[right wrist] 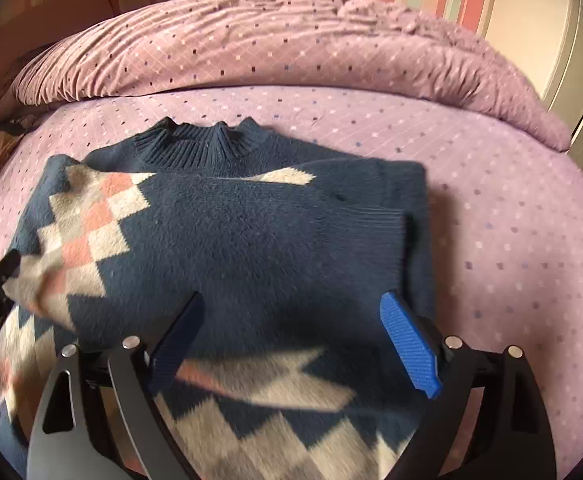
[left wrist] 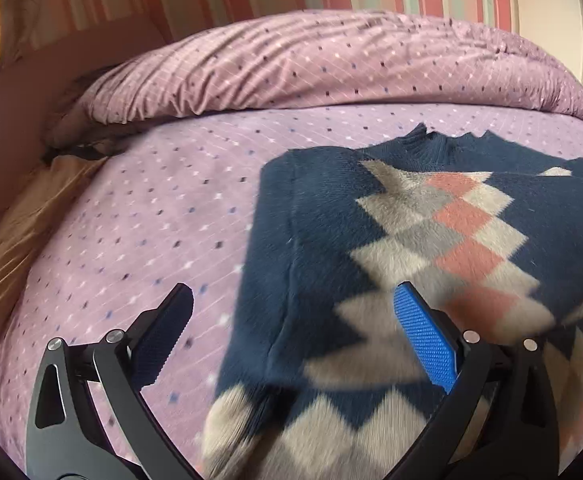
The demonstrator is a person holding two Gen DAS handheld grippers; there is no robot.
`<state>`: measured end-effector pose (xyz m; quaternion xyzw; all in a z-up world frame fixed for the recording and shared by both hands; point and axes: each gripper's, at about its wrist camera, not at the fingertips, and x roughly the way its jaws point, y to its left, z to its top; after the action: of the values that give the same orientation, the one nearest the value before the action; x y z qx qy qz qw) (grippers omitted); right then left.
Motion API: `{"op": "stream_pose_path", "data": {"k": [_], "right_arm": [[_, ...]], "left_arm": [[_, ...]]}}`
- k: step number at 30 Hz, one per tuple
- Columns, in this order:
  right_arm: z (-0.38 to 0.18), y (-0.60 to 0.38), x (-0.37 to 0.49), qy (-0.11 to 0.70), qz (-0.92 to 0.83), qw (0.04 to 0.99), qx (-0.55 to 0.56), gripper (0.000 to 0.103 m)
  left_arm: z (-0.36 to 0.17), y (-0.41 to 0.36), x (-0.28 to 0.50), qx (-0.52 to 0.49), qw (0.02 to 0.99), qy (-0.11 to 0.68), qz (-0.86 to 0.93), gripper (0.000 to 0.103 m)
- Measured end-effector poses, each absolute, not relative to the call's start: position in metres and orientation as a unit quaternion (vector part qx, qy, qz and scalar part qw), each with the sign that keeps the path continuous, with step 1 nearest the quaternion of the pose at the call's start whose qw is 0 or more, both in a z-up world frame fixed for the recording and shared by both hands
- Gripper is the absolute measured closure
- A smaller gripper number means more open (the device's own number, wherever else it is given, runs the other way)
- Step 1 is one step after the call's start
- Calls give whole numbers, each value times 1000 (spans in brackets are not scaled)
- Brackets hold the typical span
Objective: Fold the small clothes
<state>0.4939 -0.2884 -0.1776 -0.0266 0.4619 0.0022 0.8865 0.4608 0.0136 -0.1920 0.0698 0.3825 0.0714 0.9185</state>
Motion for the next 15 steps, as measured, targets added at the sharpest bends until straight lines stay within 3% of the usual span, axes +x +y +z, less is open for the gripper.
{"op": "stream_pose_path", "data": {"k": [15], "right_arm": [[-136, -312, 322, 442, -15, 897, 2, 13]], "left_arm": [[-141, 47, 296, 42, 931, 356, 66, 3]]}}
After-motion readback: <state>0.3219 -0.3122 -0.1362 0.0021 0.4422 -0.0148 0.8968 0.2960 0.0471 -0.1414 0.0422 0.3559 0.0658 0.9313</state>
